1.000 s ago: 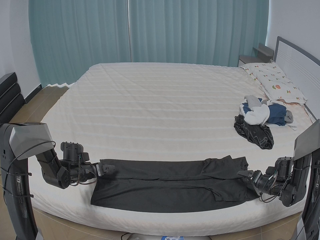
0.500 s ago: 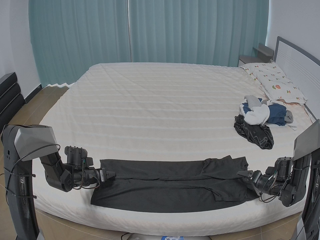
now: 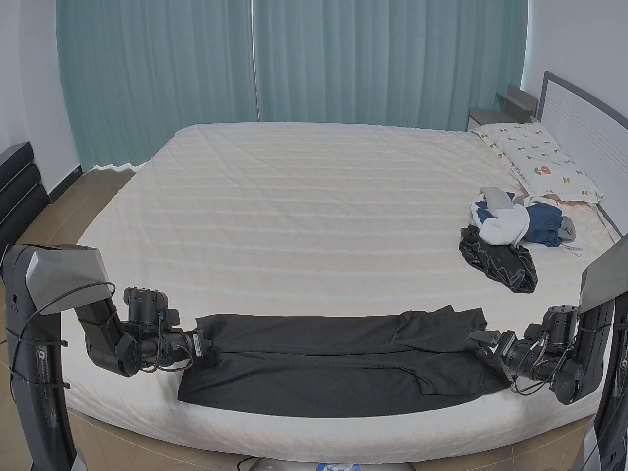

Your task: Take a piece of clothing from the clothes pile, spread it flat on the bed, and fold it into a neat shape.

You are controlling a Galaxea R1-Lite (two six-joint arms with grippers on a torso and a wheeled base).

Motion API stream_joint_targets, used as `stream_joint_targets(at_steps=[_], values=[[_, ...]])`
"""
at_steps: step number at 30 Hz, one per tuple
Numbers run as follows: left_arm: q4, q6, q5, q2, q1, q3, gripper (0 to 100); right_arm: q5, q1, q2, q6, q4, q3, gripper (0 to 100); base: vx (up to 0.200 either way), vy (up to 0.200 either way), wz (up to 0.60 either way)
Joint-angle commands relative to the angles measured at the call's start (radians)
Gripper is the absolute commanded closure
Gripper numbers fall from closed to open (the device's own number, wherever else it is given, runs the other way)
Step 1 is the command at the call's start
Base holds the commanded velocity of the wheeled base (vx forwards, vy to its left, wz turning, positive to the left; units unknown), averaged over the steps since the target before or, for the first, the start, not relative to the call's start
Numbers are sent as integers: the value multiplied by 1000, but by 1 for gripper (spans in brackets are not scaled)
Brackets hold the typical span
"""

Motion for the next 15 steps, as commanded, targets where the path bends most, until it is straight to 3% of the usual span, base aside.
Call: stream_joint_targets(at_steps=[1, 10, 13, 15], values=[[-1, -2, -1, -18, 14, 13, 100, 2, -14, -25, 0, -11, 3, 0, 0, 0, 0], [-1, -5, -3, -19, 17, 16, 100, 1, -14, -31, 22, -11, 3, 0, 0, 0, 0], [-2, -5, 2, -16, 17, 10, 100, 1, -14, -33, 22, -11, 3, 0, -200, 0, 0], [-2, -5, 3, -14, 17, 10, 100, 1, -14, -33, 22, -11, 3, 0, 0, 0, 0]])
